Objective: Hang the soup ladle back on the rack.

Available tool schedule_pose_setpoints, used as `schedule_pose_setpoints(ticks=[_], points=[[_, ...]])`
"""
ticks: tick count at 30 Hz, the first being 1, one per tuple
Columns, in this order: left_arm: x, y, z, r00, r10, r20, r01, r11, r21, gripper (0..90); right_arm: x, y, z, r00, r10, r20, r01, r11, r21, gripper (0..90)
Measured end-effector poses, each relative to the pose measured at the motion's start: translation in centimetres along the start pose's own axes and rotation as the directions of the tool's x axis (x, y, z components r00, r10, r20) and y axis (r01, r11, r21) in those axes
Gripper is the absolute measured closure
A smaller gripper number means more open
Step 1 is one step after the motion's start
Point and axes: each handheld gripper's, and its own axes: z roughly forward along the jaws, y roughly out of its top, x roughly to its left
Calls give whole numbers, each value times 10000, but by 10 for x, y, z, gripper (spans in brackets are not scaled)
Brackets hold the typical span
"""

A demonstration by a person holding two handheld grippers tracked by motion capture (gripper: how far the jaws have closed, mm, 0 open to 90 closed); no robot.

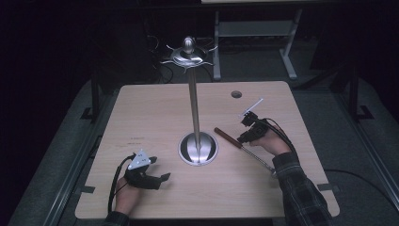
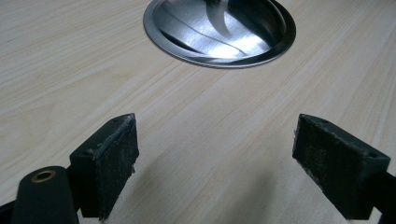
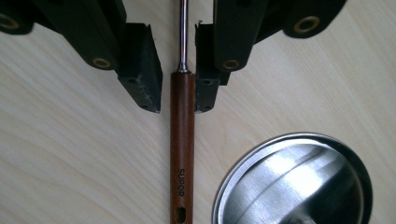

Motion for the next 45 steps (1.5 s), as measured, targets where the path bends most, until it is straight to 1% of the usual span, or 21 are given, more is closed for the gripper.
schedule_pose_setpoints(ticks=[2, 5, 11, 12, 13, 17, 18, 20, 23, 26, 34, 36, 39, 44, 45], points=[[0, 0, 0, 10000, 10, -1, -10, 10000, 11, 142, 0, 4, 5, 9999, -124, 38, 124, 9998, 139, 690], [0, 0, 0, 10000, 31, 8, -31, 10000, 24, 142, 2, 10, 13, 9995, -268, 178, 256, 9977, 624, 674], [0, 0, 0, 10000, 56, 21, -56, 10000, 40, 142, 6, 17, 27, 9963, -709, 479, 638, 9887, 1358, 665], [0, 0, 0, 10000, 54, 26, -54, 10000, 38, 142, 6, 17, 29, 9960, -767, 458, 697, 9877, 1402, 665], [0, 0, 0, 10000, 54, 26, -54, 10000, 38, 142, 6, 17, 29, 9960, -767, 458, 697, 9877, 1402, 665], [1, 0, 0, 10000, 39, 27, -39, 10000, 27, 142, 7, 18, 38, 9958, -782, 474, 680, 9799, 1873, 665], [1, 0, 0, 10000, 39, 29, -39, 10000, 25, 142, 7, 17, 40, 9953, -831, 495, 722, 9787, 1921, 667], [1, 0, 0, 10000, 39, 26, -39, 10000, 28, 142, 6, 17, 41, 9946, -908, 493, 796, 9776, 1951, 677], [1, 0, 0, 10000, 38, 27, -38, 10000, 22, 142, 7, 18, 42, 9951, -885, 441, 779, 9764, 2014, 695], [1, 0, 0, 10000, 42, 20, -43, 10000, 33, 142, 8, 18, 43, 9943, -944, 486, 824, 9749, 2067, 708], [1, 0, 0, 10000, 37, 27, -37, 10000, 26, 142, 8, 18, 43, 9953, -815, 527, 685, 9748, 2124, 724], [1, 0, 0, 10000, 39, 23, -40, 10000, 29, 142, 7, 18, 43, 9964, -684, 496, 565, 9760, 2101, 734], [1, 0, 0, 10000, 37, 25, -37, 10000, 29, 142, 7, 18, 43, 9961, -697, 532, 570, 9759, 2104, 735], [1, 0, 0, 10000, 41, 24, -41, 10000, 33, 142, 5, 17, 34, 9967, -534, 605, 419, 9832, 1774, 736], [1, 0, 0, 10000, 42, 23, -42, 10000, 28, 142, 5, 17, 32, 9965, -613, 562, 511, 9845, 1677, 736]])
